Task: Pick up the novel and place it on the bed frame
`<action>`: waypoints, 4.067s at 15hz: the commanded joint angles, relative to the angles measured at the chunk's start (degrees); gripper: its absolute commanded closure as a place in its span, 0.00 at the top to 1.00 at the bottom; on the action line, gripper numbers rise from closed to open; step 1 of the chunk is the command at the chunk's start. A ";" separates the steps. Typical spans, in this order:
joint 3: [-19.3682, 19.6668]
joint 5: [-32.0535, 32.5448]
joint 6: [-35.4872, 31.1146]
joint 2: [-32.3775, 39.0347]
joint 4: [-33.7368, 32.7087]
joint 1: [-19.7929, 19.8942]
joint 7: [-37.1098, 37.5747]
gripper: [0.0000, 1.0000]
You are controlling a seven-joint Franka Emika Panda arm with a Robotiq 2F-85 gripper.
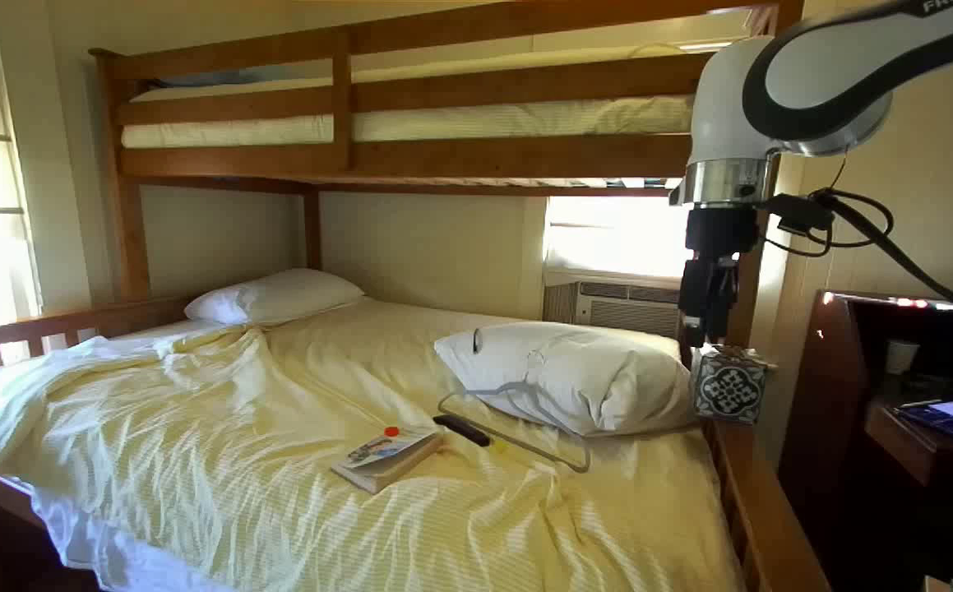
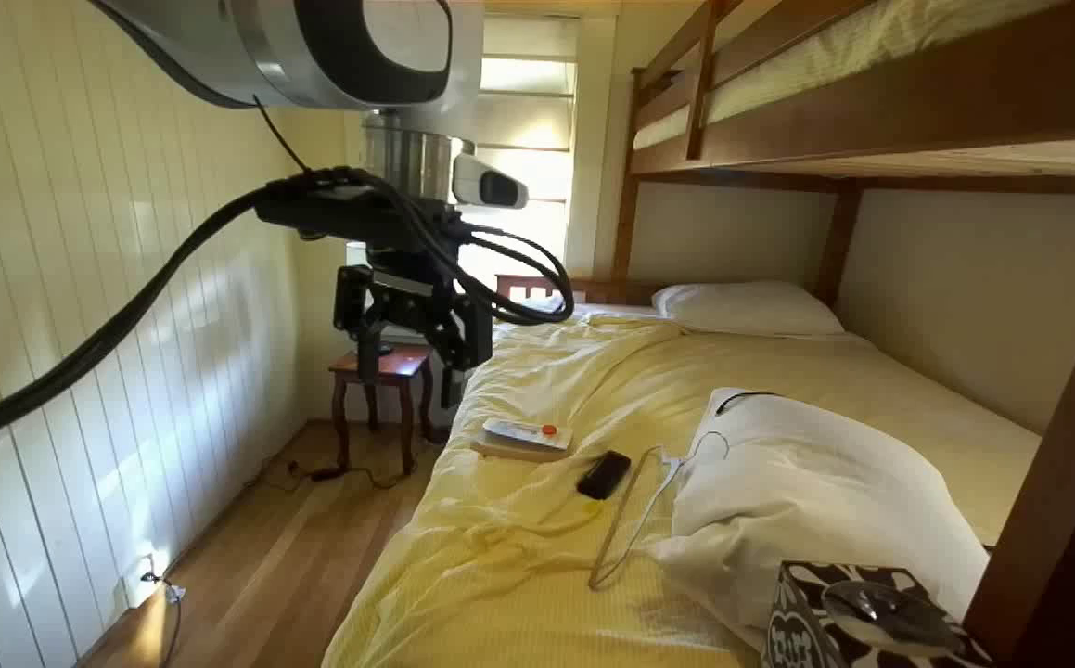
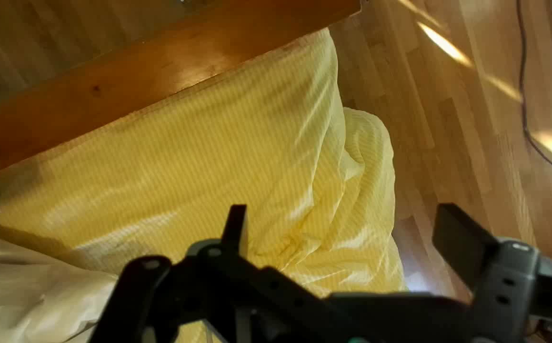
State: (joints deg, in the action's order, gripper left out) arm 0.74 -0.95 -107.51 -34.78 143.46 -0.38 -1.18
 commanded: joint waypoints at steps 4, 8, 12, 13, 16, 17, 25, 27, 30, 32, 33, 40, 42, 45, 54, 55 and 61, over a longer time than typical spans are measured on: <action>-0.07 -0.04 0.13 0.03 -0.11 0.10 -0.06 1.00; -0.07 -0.04 0.13 0.03 -0.11 0.10 -0.06 1.00; -0.07 -0.04 0.13 0.02 -0.11 0.10 -0.06 1.00; -0.07 -0.04 0.13 0.03 -0.11 0.10 -0.06 1.00; -0.07 -0.04 0.13 0.03 -0.11 0.10 -0.06 1.00; -0.07 -0.04 0.13 0.02 -0.11 0.10 -0.06 1.00; -0.07 -0.04 0.13 0.03 -0.11 0.10 -0.06 1.00; -0.07 -0.04 0.13 0.03 -0.11 0.10 -0.06 1.00; -2.24 -0.48 -12.11 2.95 -0.71 -1.21 1.34 1.00; -4.18 0.35 -21.11 5.96 -1.63 -2.33 1.29 1.00; -5.72 1.09 -25.39 8.53 -2.75 -3.06 1.29 1.00; -17.71 25.09 -41.85 28.19 -15.57 3.00 7.83 1.00; -21.43 34.23 -40.55 32.88 -20.74 6.99 9.15 1.00; -22.54 47.25 -37.60 39.17 -27.09 7.52 15.33 1.00; -16.32 44.47 -39.24 38.64 -25.97 1.95 13.22 1.00; -16.23 47.14 -35.25 41.49 -28.28 -0.22 17.30 1.00; -13.75 69.31 -13.16 56.63 -42.63 -16.17 33.94 1.00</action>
State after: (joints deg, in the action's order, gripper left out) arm -14.28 61.37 -130.03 12.23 110.73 -9.90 29.23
